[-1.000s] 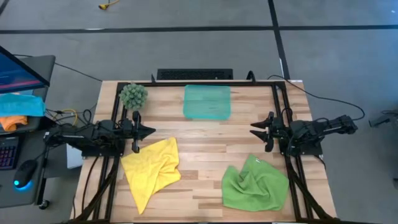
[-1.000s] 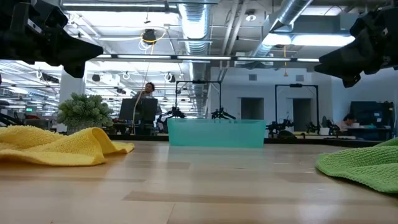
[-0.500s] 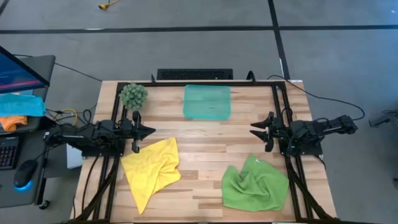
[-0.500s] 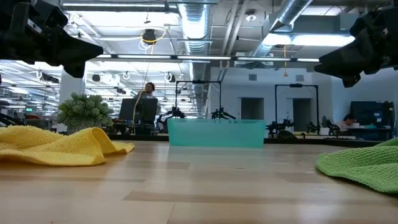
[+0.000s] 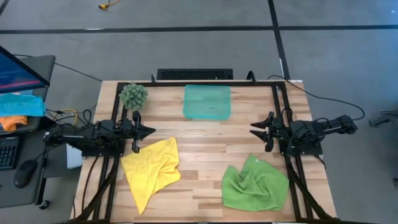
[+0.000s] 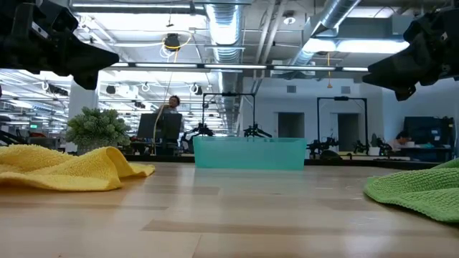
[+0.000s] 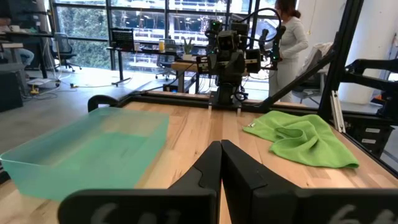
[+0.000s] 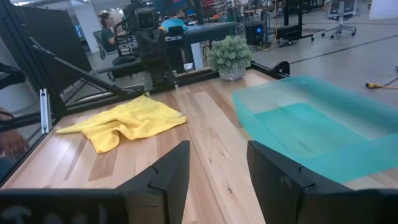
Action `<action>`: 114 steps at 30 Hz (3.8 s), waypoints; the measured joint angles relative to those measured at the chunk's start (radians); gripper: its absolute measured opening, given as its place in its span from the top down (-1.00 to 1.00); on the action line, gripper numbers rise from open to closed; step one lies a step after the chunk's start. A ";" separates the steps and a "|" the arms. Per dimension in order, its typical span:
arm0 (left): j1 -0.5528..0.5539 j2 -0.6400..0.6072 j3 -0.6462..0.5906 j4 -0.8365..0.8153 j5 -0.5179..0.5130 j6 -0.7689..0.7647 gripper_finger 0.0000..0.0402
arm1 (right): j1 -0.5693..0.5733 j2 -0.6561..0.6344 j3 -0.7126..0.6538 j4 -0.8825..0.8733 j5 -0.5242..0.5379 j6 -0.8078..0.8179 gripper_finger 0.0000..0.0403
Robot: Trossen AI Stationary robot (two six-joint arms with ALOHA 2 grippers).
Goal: Roll microfiber towels into tight, uniform cylinder then place into a basket
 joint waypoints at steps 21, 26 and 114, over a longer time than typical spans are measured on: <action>0.000 0.000 0.000 0.000 0.000 0.000 1.00 | 0.000 0.000 0.000 0.000 0.000 0.000 0.10; 0.000 0.000 0.000 0.000 0.000 0.000 1.00 | 0.000 0.000 0.000 0.000 0.000 0.000 0.10; 0.000 0.002 0.000 -0.011 0.067 -0.114 0.34 | 0.000 0.000 0.000 0.000 0.000 0.000 0.10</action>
